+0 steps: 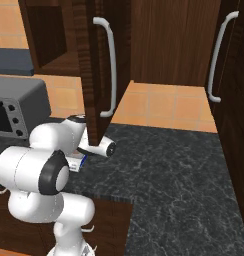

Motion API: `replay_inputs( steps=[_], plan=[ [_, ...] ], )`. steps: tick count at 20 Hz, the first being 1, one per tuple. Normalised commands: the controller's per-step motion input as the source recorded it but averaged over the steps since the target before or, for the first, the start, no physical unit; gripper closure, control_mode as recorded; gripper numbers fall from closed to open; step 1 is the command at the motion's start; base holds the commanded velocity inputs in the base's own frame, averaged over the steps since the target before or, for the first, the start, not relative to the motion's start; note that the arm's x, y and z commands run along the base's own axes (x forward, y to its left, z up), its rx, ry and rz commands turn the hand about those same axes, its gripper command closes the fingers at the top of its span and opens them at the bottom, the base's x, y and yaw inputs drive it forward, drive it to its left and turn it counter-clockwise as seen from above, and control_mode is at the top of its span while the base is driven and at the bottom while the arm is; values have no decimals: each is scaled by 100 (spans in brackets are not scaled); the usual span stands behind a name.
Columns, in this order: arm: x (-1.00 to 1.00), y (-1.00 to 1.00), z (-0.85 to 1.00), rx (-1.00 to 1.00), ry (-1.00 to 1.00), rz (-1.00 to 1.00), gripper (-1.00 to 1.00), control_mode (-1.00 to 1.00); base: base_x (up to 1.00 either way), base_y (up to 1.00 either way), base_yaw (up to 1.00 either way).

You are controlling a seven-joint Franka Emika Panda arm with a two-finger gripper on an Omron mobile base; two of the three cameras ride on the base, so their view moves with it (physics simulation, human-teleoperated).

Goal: Pick the honey bottle and place it on the digital scale for weighing, and close the cabinet.

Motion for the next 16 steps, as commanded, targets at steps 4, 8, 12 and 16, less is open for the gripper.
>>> replay_inputs(
  steps=[4, 8, 12, 16],
  plan=[
    [0, 15, -13, 0, -2, 0, -100, -100, 0, 0, 0],
    [0, 0, -1, 0, -2, 0, -100, -100, 0, 0, 0],
    [-6, 0, 0, 0, 0, 0, -100, -100, 0, 0, 0],
    [-9, -3, 0, 0, 0, 0, -100, -100, 0, 0, 0]
  ],
)
